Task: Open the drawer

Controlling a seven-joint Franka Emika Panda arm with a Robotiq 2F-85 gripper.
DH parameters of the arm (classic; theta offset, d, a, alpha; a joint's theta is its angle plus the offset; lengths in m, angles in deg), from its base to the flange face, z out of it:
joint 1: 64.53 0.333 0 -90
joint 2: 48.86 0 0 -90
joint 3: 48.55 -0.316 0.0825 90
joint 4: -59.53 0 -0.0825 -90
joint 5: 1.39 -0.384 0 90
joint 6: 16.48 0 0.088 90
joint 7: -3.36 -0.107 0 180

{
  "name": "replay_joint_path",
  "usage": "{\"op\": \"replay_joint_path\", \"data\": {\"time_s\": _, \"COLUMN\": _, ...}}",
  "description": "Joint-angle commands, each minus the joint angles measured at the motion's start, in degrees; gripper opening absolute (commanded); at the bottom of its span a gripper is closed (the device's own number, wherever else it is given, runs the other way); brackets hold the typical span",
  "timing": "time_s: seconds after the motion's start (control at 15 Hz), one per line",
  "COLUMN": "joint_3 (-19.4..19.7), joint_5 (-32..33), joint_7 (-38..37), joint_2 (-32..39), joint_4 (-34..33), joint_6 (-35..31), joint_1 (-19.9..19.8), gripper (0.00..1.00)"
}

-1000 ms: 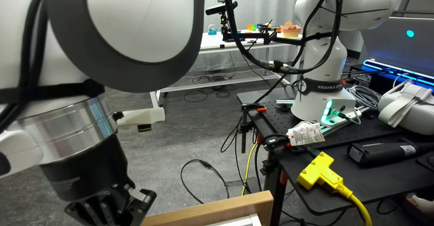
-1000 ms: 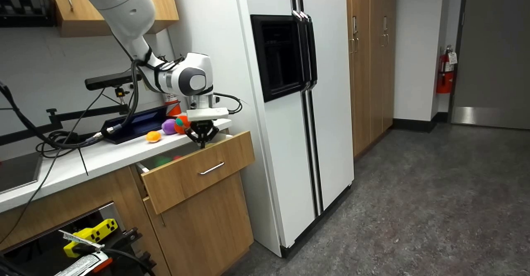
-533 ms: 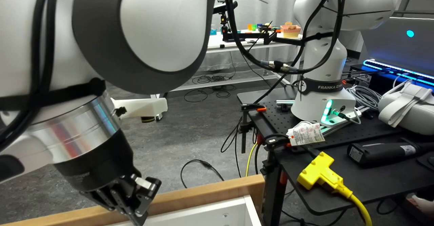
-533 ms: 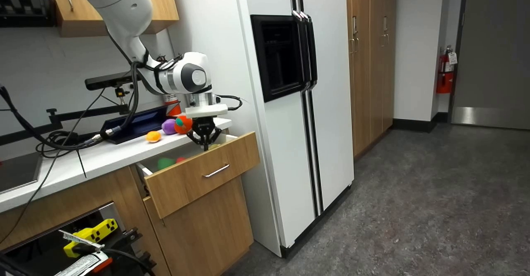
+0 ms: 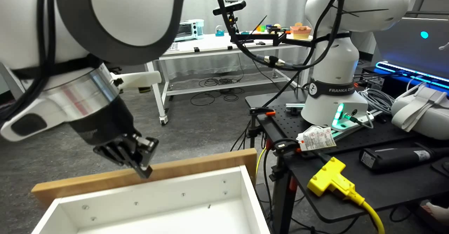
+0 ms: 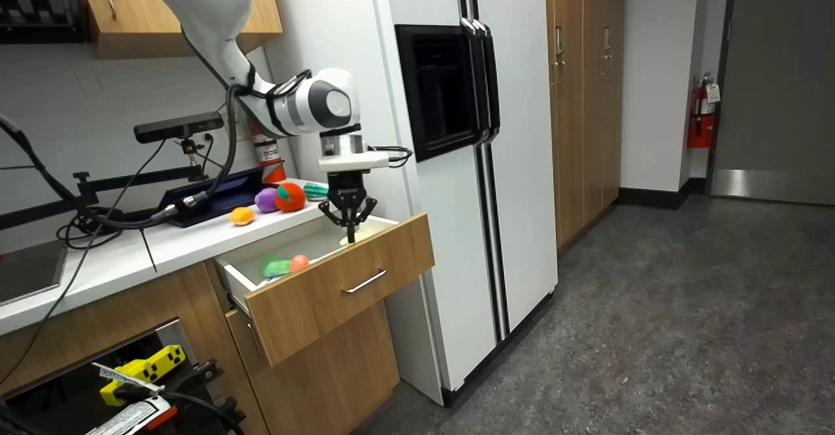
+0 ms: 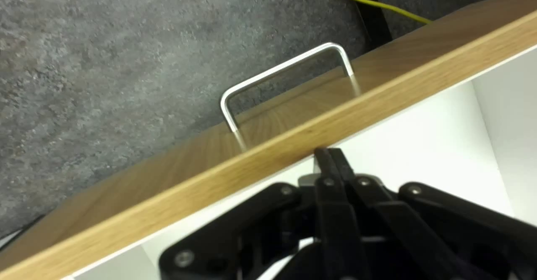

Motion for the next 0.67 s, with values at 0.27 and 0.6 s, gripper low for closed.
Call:
{"op": "replay_joint_path", "data": {"time_s": 0.27, "joint_3": 7.68, "joint_5": 2.46, "joint_7": 9.29, "joint_2": -2.38, "joint_4": -1.87, "joint_6": 3.63, "joint_1": -8.30, "gripper": 0.00}}
{"op": "replay_joint_path", "data": {"time_s": 0.6, "joint_3": 9.41, "joint_5": 3.09, "joint_7": 9.74, "joint_2": -6.08, "joint_4": -0.97, "joint_6": 2.61, "joint_1": -9.66, "gripper": 0.00}}
